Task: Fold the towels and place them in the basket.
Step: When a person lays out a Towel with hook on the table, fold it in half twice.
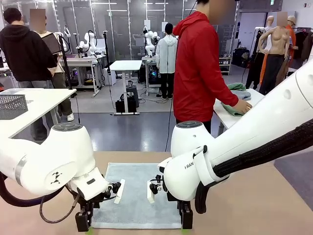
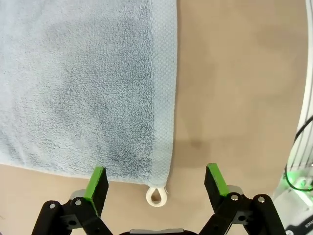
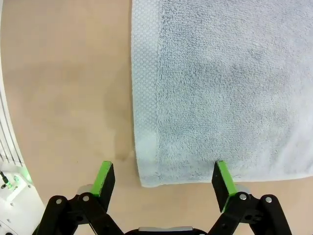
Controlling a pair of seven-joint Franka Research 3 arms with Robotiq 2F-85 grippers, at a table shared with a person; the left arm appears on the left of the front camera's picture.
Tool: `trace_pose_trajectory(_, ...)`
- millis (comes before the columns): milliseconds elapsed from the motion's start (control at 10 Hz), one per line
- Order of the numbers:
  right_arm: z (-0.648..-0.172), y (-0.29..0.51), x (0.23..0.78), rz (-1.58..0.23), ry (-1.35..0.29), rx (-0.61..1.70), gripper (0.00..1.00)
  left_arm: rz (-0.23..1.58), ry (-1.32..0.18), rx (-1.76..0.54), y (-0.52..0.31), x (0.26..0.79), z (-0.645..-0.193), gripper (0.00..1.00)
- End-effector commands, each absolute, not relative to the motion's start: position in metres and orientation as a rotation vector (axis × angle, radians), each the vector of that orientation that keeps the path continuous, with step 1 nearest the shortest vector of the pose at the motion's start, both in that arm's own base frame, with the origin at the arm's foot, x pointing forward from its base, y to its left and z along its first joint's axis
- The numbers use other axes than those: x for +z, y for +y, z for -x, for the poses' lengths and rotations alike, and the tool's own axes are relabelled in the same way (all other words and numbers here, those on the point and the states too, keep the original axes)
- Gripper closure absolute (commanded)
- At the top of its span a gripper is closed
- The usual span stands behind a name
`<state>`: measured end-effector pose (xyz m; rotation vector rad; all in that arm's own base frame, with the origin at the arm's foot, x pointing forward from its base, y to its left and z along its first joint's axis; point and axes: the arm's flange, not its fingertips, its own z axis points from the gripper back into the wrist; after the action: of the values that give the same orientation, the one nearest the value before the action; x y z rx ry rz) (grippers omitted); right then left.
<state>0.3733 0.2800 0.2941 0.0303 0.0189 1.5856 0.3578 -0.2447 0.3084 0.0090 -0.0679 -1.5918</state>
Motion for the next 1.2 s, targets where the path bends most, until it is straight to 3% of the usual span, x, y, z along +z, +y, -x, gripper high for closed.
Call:
trace_pose_trajectory(0,-0.3689,0.2804,0.2926,-0.019,0.03,1.594,0.0,-0.033,-0.063,-1.586,-0.2482,0.3048,-0.3599,0.0)
trace_pose_trajectory(400,-0.366,0.2775,0.2906,-0.025,0.045,1.576,0.0,-0.041,-0.058,-1.607,-0.2487,0.2996,-0.3597,0.0)
trace_pose_trajectory(500,-0.3657,0.2766,0.2903,-0.025,0.045,1.569,0.18,-0.048,-0.07,-1.62,-0.249,0.2993,-0.3591,0.0)
trace_pose_trajectory(600,-0.3661,0.2758,0.2901,-0.02,0.03,1.566,0.2,-0.053,-0.079,-1.618,-0.2496,0.2993,-0.3587,0.2)
trace_pose_trajectory(900,-0.3649,0.2743,0.2926,-0.026,0.017,1.55,0.2,-0.054,-0.087,-1.623,-0.249,0.3006,-0.3571,0.2)
trace_pose_trajectory(1000,-0.3647,0.274,0.2934,-0.019,0.005,1.553,0.2,-0.065,-0.095,-1.628,-0.2496,0.3024,-0.3564,0.34)
trace_pose_trajectory(1100,-0.3644,0.2742,0.2947,-0.016,-0.002,1.553,0.2,-0.068,-0.097,-1.627,-0.2498,0.3038,-0.3573,0.34)
